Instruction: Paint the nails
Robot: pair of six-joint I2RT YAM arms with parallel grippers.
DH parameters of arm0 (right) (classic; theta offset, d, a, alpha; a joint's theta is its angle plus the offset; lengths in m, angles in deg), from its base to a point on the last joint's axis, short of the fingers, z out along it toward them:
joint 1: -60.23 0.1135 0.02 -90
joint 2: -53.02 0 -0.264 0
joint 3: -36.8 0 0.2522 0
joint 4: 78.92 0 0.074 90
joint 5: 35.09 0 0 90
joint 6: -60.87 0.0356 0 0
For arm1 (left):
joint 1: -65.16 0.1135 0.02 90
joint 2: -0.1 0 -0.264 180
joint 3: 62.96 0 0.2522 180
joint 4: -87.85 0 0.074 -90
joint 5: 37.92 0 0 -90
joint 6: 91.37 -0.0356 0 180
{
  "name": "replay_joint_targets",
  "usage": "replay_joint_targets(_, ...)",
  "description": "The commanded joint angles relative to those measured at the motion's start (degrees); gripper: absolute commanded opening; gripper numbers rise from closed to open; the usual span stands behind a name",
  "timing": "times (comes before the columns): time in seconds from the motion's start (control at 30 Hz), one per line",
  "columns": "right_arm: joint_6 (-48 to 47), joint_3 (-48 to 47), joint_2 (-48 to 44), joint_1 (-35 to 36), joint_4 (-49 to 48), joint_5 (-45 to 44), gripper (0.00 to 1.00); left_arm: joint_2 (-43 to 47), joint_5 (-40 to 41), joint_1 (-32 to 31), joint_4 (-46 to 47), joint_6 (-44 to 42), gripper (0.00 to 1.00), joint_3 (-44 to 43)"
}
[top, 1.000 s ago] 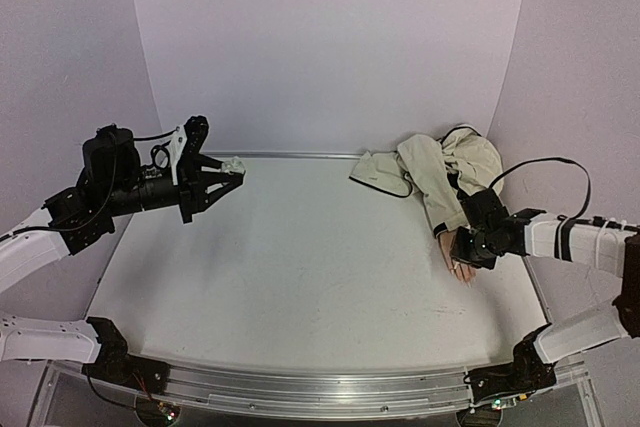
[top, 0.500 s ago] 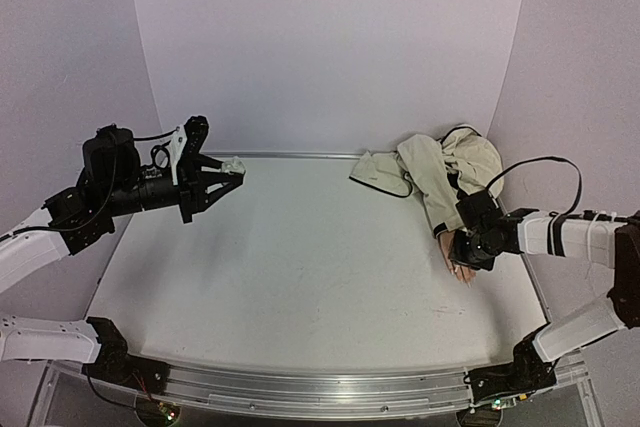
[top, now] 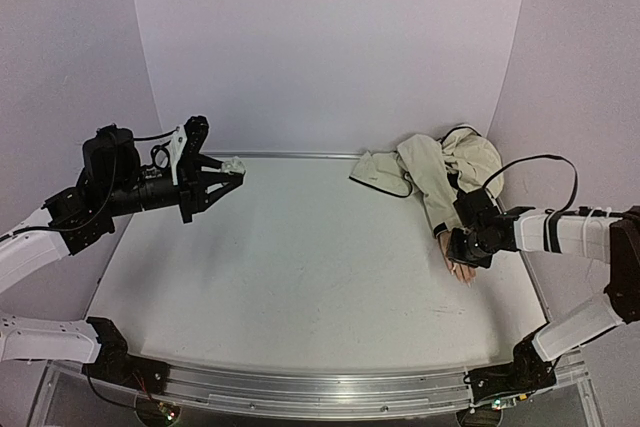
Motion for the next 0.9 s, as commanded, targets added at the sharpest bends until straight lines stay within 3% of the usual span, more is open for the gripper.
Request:
replay_joint_targets(0.0, -0.72, -1.97, 0.68, -0.21, 0.63, -0.77, 0.0, 1.11, -0.34, 0.2, 1.02, -1.04, 0.0, -0.78)
replay_joint_targets(0.87, -0.75, -1.88, 2.14, -0.21, -0.44, -0.14, 0.0, 1.51, -0.05, 0.2, 0.95, -1.37, 0.0, -0.51)
